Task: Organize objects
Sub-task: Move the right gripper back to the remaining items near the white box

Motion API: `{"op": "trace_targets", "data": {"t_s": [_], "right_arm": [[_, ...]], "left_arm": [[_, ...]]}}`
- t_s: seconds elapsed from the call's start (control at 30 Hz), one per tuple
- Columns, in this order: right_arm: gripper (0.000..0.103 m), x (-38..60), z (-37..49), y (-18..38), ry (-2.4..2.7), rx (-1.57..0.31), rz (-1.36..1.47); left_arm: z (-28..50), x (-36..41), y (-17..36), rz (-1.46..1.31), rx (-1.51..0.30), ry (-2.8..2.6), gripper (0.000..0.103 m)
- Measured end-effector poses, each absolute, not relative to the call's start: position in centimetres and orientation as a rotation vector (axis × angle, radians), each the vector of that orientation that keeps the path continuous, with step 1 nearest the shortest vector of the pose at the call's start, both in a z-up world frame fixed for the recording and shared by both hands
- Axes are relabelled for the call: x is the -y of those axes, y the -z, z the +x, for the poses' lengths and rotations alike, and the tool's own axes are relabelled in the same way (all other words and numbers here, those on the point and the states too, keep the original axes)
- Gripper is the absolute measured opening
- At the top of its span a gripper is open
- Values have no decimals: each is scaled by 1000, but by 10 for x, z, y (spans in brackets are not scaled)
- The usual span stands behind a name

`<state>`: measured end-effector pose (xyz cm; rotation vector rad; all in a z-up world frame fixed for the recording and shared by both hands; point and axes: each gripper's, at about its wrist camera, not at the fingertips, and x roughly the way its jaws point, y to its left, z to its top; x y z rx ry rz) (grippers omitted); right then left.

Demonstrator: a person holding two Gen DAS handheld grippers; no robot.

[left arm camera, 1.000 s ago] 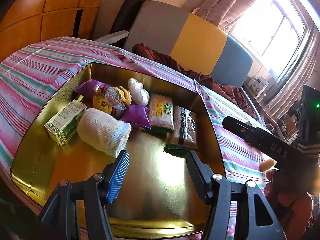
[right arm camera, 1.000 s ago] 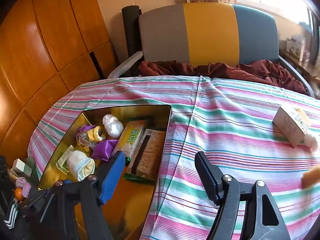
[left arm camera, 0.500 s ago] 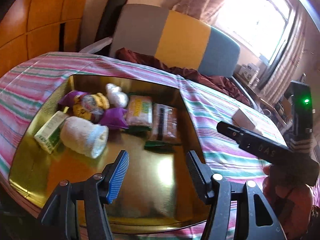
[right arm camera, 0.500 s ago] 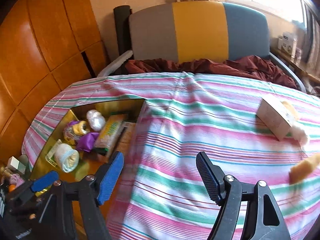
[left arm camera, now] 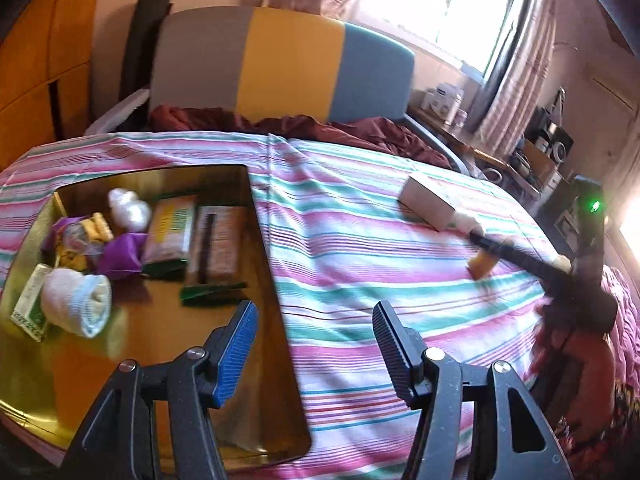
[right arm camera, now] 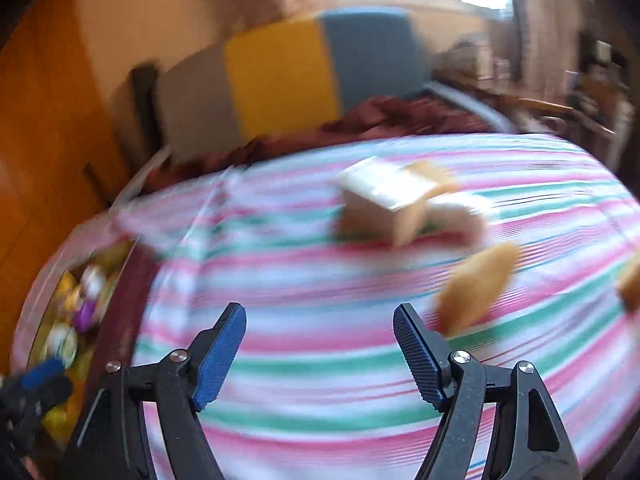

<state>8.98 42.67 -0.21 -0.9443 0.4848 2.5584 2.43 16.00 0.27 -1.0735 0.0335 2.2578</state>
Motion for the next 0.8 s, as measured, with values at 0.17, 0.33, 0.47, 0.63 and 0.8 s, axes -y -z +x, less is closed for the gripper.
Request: {"op": "trace_targets", "data": {"t_s": [0.17, 0.33, 0.47, 0.63, 0.8], "right_arm": [[85, -504, 118, -7, -2433, -621, -788], [90, -550, 110, 14, -2372, -713, -873], [90, -549, 102, 25, -2439, -744, -908], [92, -508, 96, 21, -2632, -721, -867], [91, -454, 85, 18, -2836, -689, -1008]], "left_arm": [[33, -175, -1, -1070, -59, -2222, 61], [40, -181, 4, -1090, -77, -2196, 61], [42, -181, 6, -1093, -85, -2194, 61], [42, -181, 5, -1096, -82, -2199, 61], [43, -184, 7, -1117, -85, -2191, 61]]}}
